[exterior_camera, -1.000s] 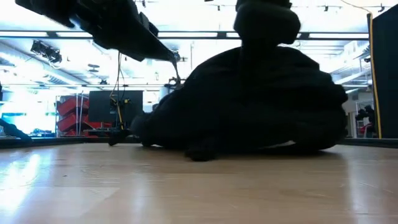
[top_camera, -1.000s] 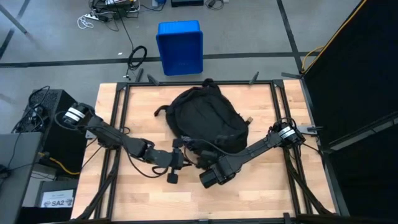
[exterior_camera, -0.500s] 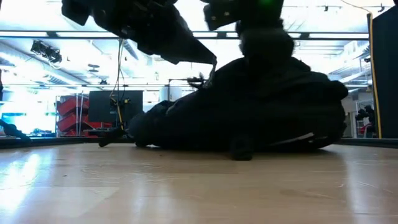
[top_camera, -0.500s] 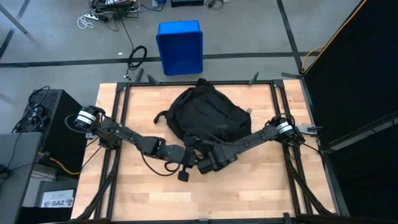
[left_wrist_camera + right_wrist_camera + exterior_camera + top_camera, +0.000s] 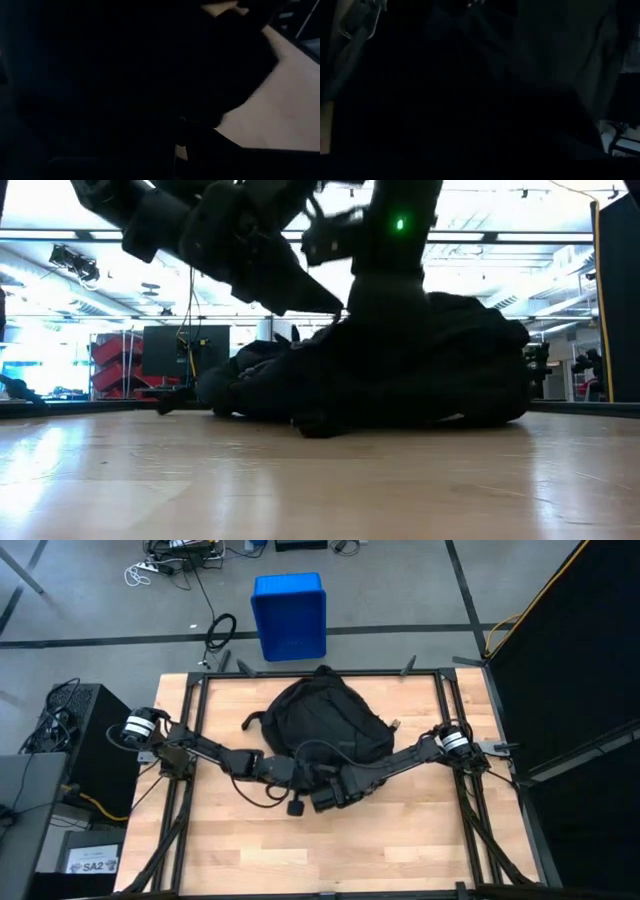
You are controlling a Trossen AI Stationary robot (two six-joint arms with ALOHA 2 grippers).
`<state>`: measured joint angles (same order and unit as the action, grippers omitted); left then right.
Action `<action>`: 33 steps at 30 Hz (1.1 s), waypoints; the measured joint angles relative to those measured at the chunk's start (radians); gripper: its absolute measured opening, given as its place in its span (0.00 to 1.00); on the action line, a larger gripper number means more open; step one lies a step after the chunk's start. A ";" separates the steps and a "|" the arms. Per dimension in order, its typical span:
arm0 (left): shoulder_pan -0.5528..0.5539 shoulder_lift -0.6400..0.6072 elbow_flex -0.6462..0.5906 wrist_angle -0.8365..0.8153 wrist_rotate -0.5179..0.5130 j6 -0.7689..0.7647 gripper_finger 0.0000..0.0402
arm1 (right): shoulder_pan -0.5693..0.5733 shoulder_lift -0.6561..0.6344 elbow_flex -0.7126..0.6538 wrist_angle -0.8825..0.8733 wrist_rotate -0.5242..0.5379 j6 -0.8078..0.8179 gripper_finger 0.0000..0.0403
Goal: Unpack backpack
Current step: Close the backpack
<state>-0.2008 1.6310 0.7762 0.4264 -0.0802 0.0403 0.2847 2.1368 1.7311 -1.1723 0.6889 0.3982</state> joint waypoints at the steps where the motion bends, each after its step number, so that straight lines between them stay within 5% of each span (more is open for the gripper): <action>1: 0.001 0.000 -0.005 -0.001 -0.002 0.000 0.00 | -0.006 -0.001 -0.023 0.043 -0.010 -0.012 0.37; 9: 0.035 0.000 -0.030 0.001 -0.004 -0.023 0.00 | -0.075 -0.079 -0.235 0.278 -0.070 -0.089 0.36; 21: 0.111 -0.001 -0.010 0.061 0.067 -0.036 0.00 | -0.241 -0.572 -0.853 0.951 -0.335 -0.267 0.30; 28: 0.152 -0.001 0.000 0.075 0.066 -0.021 0.00 | -0.162 -0.787 -0.914 1.059 -0.369 -0.294 0.30; 33: 0.173 -0.001 0.000 0.120 0.066 -0.020 0.00 | -0.049 -0.813 -0.913 1.186 -0.353 -0.373 0.32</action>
<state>-0.0278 1.6299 0.7761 0.5469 -0.0146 0.0204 0.2361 1.3235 0.8185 0.0136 0.3360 0.0252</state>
